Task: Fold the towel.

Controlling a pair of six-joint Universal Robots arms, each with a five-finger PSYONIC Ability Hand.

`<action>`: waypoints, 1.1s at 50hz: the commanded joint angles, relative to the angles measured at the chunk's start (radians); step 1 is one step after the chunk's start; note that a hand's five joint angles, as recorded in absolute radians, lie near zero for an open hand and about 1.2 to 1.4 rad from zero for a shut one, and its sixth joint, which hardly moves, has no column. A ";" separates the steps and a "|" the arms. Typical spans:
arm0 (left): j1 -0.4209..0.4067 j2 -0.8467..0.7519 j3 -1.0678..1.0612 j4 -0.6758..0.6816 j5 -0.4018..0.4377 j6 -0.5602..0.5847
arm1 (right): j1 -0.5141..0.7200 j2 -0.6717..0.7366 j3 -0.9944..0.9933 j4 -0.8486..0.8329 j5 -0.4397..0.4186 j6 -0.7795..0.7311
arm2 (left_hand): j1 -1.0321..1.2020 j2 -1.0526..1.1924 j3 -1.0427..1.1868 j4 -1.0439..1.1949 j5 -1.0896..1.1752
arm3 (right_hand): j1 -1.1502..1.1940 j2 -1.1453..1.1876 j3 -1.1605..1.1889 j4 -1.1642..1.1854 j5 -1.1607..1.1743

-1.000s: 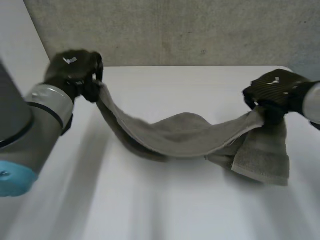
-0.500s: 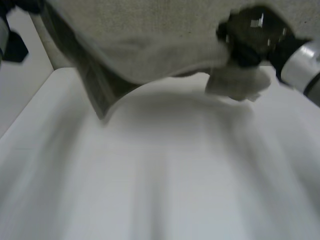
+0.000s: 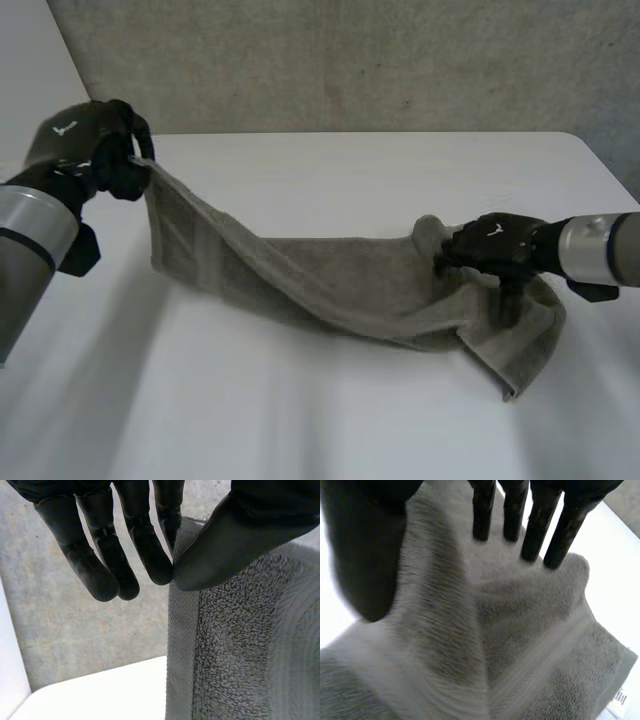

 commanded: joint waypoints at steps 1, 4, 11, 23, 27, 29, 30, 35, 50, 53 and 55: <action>-0.032 -0.078 0.043 0.020 -0.009 -0.002 | 0.056 0.024 0.015 -0.158 0.114 0.121 | -0.037 -0.109 -0.150 -0.121 -0.264 | -0.129 -0.125 -0.133 -0.134 -0.100; -0.032 -0.106 0.066 0.023 -0.010 0.000 | 0.074 -0.031 0.080 -0.229 0.140 0.196 | -0.037 -0.109 -0.150 -0.121 -0.264 | -0.129 -0.125 -0.133 -0.134 -0.100; -0.032 -0.181 0.126 0.022 -0.030 0.000 | 0.068 -0.322 0.410 -0.458 0.160 0.412 | -0.037 -0.109 -0.150 -0.121 -0.264 | -0.129 -0.125 -0.133 -0.134 -0.100; -0.026 -0.282 0.172 0.020 -0.078 -0.001 | 0.012 -0.626 0.872 -0.578 0.212 0.408 | -0.037 -0.109 -0.150 -0.121 -0.264 | 0.110 0.113 0.106 0.105 0.139; -0.024 -0.282 0.160 0.022 -0.076 0.000 | -0.030 -0.663 0.966 -0.592 0.198 0.392 | -0.037 -0.109 -0.150 -0.121 -0.264 | 0.298 0.301 0.294 0.293 0.327; -0.024 -0.282 0.158 0.022 -0.078 0.000 | -0.035 -0.662 0.983 -0.600 0.189 0.392 | -0.037 -0.109 -0.150 -0.121 -0.264 | 0.307 0.310 0.303 0.302 0.336; -0.024 -0.282 0.157 0.022 -0.078 0.000 | -0.042 -0.656 0.997 -0.609 0.180 0.391 | -0.037 -0.109 -0.150 -0.121 -0.264 | 0.313 0.316 0.309 0.308 0.342; -0.024 -0.282 0.152 0.022 -0.078 0.000 | -0.076 -0.648 1.029 -0.624 0.156 0.391 | -0.037 -0.109 -0.150 -0.121 -0.264 | 0.374 0.378 0.371 0.370 0.403; -0.026 -0.291 0.143 0.037 -0.075 0.001 | -0.074 -0.501 1.017 -0.764 0.162 0.386 | -0.037 -0.109 -0.150 -0.121 -0.264 | 0.301 0.305 0.297 0.296 0.330; -0.026 -0.293 0.143 0.040 -0.075 0.001 | -0.073 -0.464 1.009 -0.807 0.181 0.386 | -0.037 -0.109 -0.150 -0.121 -0.264 | 0.325 0.328 0.321 0.320 0.353; -0.027 -0.294 0.143 0.043 -0.075 0.001 | -0.071 -0.448 1.005 -0.825 0.195 0.386 | -0.037 -0.109 -0.150 -0.121 -0.264 | 0.345 0.349 0.341 0.340 0.374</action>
